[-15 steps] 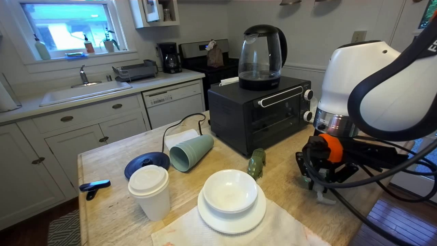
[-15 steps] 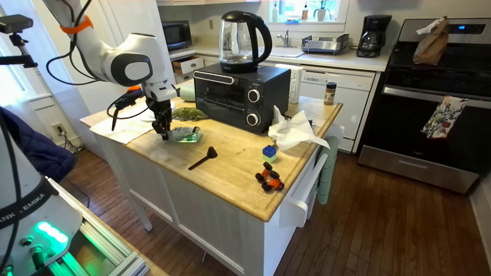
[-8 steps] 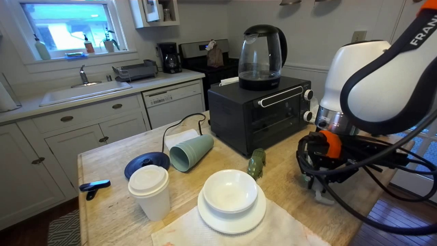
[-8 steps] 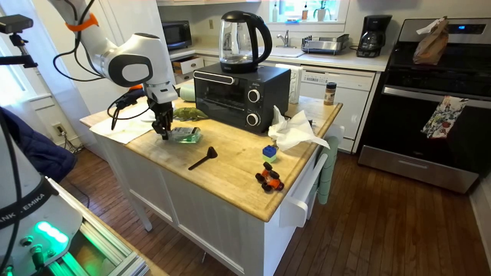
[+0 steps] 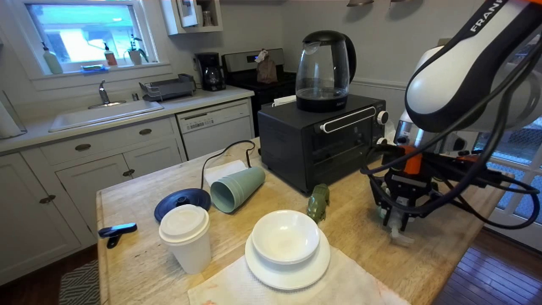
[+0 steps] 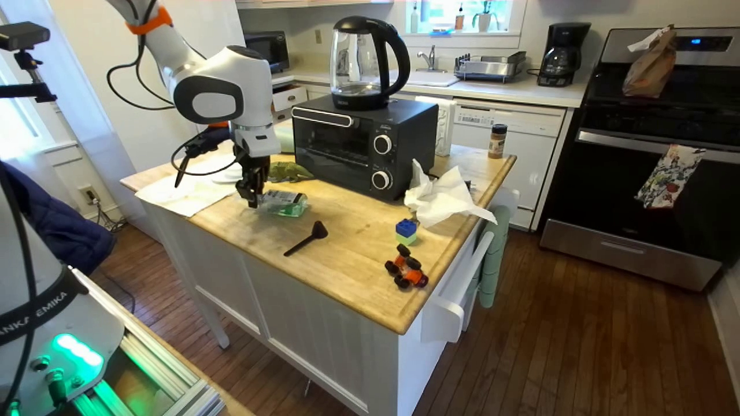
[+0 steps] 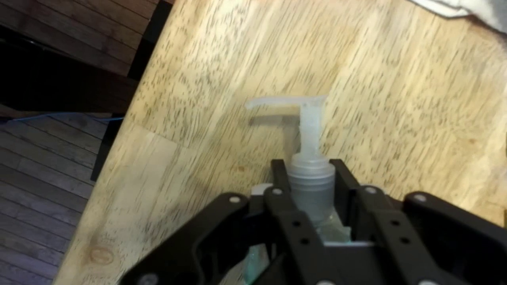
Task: Pick up the hand soap bottle and place it the right way up on the kitchen counter
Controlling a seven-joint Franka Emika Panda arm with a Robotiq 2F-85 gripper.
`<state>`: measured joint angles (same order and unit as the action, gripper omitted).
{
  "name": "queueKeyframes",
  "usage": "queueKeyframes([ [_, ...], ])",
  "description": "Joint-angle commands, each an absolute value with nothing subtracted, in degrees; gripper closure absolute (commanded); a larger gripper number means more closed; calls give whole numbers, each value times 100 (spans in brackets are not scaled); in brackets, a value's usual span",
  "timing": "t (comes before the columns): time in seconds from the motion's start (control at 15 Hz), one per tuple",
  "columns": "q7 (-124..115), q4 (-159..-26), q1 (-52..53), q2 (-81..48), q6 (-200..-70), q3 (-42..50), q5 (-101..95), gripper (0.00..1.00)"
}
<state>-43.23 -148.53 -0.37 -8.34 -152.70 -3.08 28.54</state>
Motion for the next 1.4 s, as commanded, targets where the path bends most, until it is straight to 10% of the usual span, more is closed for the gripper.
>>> queueKeyframes([
  [0.0, -4088, -14669, -224, -734, -14596, -50, 3002, 92],
  [1.33, -3329, -14025, -848, -535, -12205, 730, 4340, 92],
])
